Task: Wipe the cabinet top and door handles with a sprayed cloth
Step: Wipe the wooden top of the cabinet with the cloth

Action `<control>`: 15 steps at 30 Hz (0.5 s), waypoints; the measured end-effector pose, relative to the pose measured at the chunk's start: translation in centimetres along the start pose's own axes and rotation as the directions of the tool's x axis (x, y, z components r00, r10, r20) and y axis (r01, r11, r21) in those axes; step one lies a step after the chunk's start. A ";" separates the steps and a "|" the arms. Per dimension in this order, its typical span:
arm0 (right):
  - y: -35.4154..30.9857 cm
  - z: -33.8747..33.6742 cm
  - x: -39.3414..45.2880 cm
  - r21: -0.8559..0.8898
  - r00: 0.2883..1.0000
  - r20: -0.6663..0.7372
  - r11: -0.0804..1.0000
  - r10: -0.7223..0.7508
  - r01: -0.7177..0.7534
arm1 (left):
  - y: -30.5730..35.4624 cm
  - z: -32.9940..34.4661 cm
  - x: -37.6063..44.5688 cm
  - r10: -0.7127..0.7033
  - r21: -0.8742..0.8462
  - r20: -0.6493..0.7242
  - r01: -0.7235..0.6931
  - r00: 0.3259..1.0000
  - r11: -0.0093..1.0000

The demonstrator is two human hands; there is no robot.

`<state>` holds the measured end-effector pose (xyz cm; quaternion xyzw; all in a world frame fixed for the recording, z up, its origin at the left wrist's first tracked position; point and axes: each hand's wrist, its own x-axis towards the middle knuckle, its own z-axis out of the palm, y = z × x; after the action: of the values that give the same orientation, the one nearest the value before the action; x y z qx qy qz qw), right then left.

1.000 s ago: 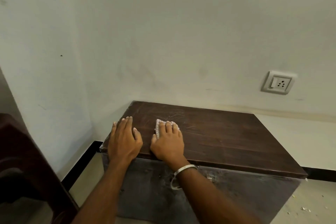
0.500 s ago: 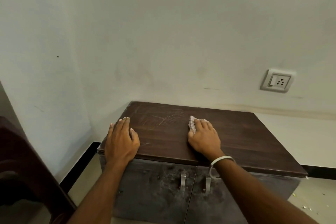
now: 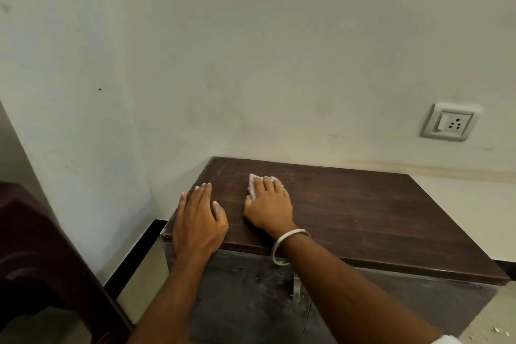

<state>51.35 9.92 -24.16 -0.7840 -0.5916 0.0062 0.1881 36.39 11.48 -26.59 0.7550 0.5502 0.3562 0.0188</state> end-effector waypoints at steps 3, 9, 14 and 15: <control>-1.6 0.9 0.8 0.026 0.999 0.017 0.999 -0.048 0.047 | -0.1 0.0 0.0 0.006 -0.003 -0.001 -0.006 1.000 1.000; 3.4 -0.3 2.1 0.004 1.000 -0.009 1.000 0.008 -0.008 | 0.1 0.0 0.0 -0.007 -0.014 0.011 0.007 1.000 1.000; 11.2 -3.0 2.7 -0.058 0.982 -0.030 0.980 0.188 -0.189 | 0.0 0.0 -0.1 -0.007 -0.005 0.009 0.007 1.000 1.000; 12.6 -3.5 2.7 -0.064 0.974 -0.042 0.972 0.223 -0.225 | 0.0 0.0 -0.1 -0.005 -0.003 0.007 0.005 1.000 1.000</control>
<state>64.59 8.53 -24.14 -0.8516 -0.4960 -0.0063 0.1693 36.33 11.43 -26.63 0.7550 0.5514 0.3541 0.0226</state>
